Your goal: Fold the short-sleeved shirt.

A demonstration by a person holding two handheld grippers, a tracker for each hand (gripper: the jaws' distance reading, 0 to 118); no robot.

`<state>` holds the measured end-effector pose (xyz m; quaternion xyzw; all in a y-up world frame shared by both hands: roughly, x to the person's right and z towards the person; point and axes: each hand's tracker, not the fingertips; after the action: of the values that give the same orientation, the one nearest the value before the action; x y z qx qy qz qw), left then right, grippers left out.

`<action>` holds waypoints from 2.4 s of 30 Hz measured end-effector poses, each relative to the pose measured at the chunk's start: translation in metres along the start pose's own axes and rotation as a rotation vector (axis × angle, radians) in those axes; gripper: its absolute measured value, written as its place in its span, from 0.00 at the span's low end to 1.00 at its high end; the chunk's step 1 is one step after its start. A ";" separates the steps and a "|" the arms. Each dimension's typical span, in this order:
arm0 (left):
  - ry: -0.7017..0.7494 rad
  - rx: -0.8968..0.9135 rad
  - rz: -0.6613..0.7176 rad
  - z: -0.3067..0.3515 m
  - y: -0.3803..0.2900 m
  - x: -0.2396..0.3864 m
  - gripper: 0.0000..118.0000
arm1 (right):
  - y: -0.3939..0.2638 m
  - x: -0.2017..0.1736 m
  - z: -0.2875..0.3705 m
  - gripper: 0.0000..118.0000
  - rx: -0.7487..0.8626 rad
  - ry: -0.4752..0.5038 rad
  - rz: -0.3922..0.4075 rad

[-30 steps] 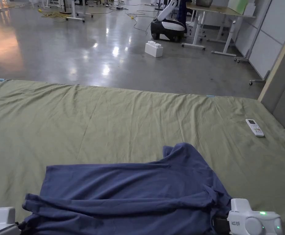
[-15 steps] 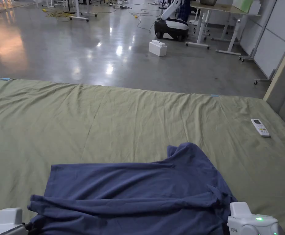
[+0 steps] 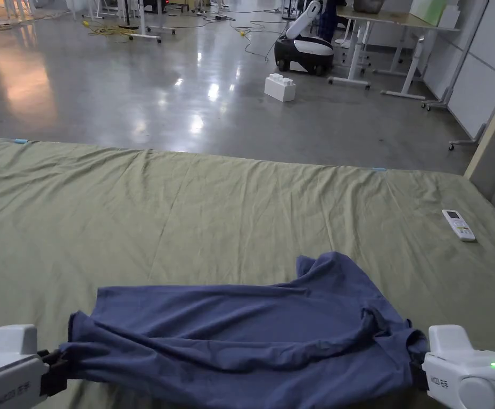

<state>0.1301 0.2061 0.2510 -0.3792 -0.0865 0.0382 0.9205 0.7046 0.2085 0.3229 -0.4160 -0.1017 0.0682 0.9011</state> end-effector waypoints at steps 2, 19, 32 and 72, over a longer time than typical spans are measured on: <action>0.001 0.008 -0.003 0.008 0.005 -0.004 0.07 | 0.001 0.000 0.015 0.04 0.006 -0.002 0.012; 0.064 -0.190 -0.003 0.053 -0.097 -0.039 0.07 | -0.134 -0.030 0.066 0.04 -0.188 0.019 0.055; 0.107 -0.302 -0.081 0.010 -0.123 -0.046 0.07 | -0.168 -0.048 0.028 0.06 -0.194 -0.039 0.009; 0.123 0.284 -0.075 0.029 -0.003 0.011 0.00 | -0.010 -0.134 0.095 0.00 0.665 -0.032 -0.146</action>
<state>0.1357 0.2255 0.2743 -0.2432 -0.0379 -0.0074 0.9692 0.5519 0.2443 0.3738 -0.0897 -0.1176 0.0393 0.9882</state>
